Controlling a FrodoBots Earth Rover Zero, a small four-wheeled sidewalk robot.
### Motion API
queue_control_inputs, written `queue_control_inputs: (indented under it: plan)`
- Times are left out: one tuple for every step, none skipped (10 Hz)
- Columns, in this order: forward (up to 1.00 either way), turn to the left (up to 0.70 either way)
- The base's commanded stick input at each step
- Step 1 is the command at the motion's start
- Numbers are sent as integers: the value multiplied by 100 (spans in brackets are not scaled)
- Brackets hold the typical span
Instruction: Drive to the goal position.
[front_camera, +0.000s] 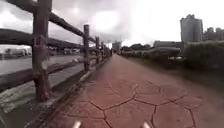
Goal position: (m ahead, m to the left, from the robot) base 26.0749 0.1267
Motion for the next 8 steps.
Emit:
queue_control_inputs:
  plan:
    - [70,0]
    - [70,0]
    - [70,0]
    - [70,0]
    - [70,0]
    - [70,0]
    - [70,0]
    - [70,0]
